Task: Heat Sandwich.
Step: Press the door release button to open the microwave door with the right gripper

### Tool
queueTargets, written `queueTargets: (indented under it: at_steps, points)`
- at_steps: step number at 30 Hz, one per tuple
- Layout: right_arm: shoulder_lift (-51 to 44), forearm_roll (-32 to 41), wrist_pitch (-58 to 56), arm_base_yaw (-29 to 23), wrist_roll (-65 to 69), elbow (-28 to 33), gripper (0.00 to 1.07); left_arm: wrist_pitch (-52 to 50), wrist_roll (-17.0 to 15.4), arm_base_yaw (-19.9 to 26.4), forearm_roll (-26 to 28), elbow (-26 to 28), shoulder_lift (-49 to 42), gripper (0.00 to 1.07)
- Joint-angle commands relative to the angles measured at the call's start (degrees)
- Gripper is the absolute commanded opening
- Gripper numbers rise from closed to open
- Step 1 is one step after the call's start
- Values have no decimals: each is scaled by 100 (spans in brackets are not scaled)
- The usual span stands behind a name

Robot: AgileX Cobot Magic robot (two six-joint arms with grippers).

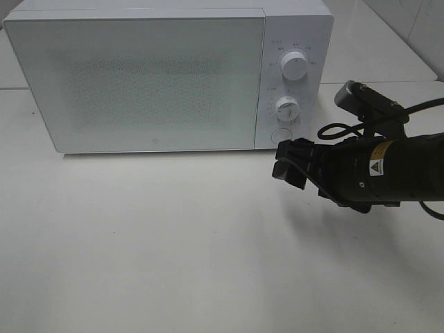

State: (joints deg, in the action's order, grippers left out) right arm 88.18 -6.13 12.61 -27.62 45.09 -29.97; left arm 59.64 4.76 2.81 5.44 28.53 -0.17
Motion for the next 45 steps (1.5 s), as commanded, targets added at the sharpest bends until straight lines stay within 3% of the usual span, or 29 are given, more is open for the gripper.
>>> queueTargets:
  at_steps: [1,8,17,32,45]
  points:
    - [-344,-716,-991,34,-286,-97,75,-17,-46,6,-6,-17,-155,98]
    - [-665,-1026,-2888,23,-934,-527,75,-17,-46,6,-6,-17,-155,98]
    - [-1134,-401,-5735,17,-3203,-1209,75,-17,-46,6,-6,-17,-155,98]
    - [-3105,132,-7179,17,-3982,-1232,75,-17,-46,6,-6,-17,-155,98]
    - [-6091,92,-7821,17,-4022,-1232,75,-17,-46,6,-6,-17,-155,98]
